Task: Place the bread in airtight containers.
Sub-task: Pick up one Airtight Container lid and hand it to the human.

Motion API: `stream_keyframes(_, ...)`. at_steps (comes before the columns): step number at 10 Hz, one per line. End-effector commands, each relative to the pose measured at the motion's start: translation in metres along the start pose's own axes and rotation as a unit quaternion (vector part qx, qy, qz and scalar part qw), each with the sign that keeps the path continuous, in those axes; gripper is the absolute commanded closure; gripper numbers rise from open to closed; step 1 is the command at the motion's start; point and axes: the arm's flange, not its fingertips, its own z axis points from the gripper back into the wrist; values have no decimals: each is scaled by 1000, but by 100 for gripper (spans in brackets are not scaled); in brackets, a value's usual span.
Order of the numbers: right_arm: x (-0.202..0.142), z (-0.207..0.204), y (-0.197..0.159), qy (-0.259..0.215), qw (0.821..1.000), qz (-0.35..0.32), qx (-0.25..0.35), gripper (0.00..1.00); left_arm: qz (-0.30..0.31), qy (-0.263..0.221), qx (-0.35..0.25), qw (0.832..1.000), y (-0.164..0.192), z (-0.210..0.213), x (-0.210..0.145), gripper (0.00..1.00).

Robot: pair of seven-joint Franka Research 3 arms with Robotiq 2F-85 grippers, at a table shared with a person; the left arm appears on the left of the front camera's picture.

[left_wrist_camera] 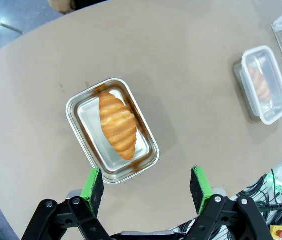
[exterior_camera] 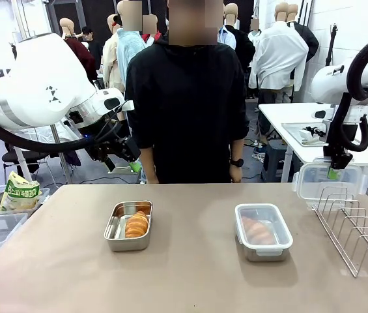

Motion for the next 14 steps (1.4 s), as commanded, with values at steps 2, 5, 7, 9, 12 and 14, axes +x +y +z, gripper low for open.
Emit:
stream_keyframes(2, 0, 6, 7, 4, 1000, -7, 30, 100, 2, 0, 5, 1000, 1, 1, -1, 10)
stream_keyframes(5, -1, 39, 32, 8, 999, -22, 28, 100, 2, 0, 5, 1000, 1, 1, -1, 10)
stream_keyframes(7, 0, 82, 58, -12, 999, -23, -25, 100, 2, 0, 5, 1000, 1, 1, -1, 10)
stream_keyframes(9, 16, 127, 82, 6, 996, -8, -90, 100, 2, 0, 5, 1000, 1, 1, -1, 10)
stream_keyframes(12, 72, 181, 105, -16, 975, 97, -199, 100, 2, 0, 5, 1000, 1, 1, -1, 10)
stream_keyframes(14, 115, 204, 109, -49, 942, 177, -279, 100, 2, 0, 5, 1000, 1, 1, -1, 10)
